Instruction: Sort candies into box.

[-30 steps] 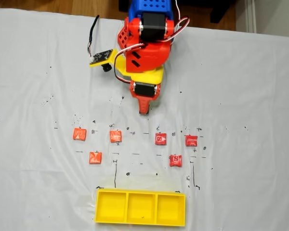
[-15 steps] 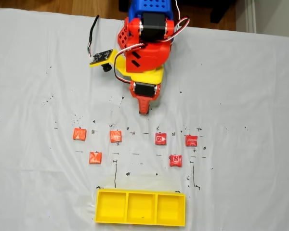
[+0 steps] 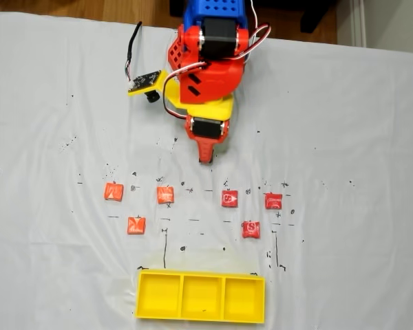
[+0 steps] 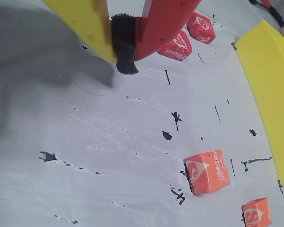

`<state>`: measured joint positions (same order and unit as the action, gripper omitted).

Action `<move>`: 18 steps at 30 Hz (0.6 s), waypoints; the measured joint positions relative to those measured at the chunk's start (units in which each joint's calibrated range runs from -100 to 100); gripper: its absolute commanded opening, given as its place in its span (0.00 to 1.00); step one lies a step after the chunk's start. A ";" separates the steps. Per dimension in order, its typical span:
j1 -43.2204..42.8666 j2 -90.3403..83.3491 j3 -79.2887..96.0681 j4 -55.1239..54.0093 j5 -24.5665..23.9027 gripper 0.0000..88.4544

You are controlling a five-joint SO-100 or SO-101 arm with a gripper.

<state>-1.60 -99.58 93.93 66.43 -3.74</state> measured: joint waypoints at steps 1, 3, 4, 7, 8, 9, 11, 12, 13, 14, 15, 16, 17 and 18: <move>0.00 0.00 0.00 0.00 0.00 0.00; 0.00 0.00 0.00 0.00 0.00 0.00; 0.00 0.00 0.00 0.00 0.00 0.00; 0.00 0.00 0.00 0.00 0.00 0.04; 0.00 0.00 0.00 0.00 0.00 0.03; 0.00 0.00 0.00 0.00 0.00 0.01; 0.00 0.00 0.00 -0.40 -0.88 0.00; 0.00 0.00 0.00 -1.43 -1.37 0.00; 0.00 0.00 0.09 -2.70 -1.61 0.00; 0.00 0.00 0.09 -3.81 -1.76 0.00; 0.00 0.00 -0.26 -4.60 -1.76 0.00; 0.00 0.00 -1.45 -4.84 -1.76 0.00; 0.00 0.00 -2.65 -4.84 -1.76 0.00; 0.00 0.00 -4.19 -4.60 -1.76 0.00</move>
<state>-1.60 -99.58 89.73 61.83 -5.49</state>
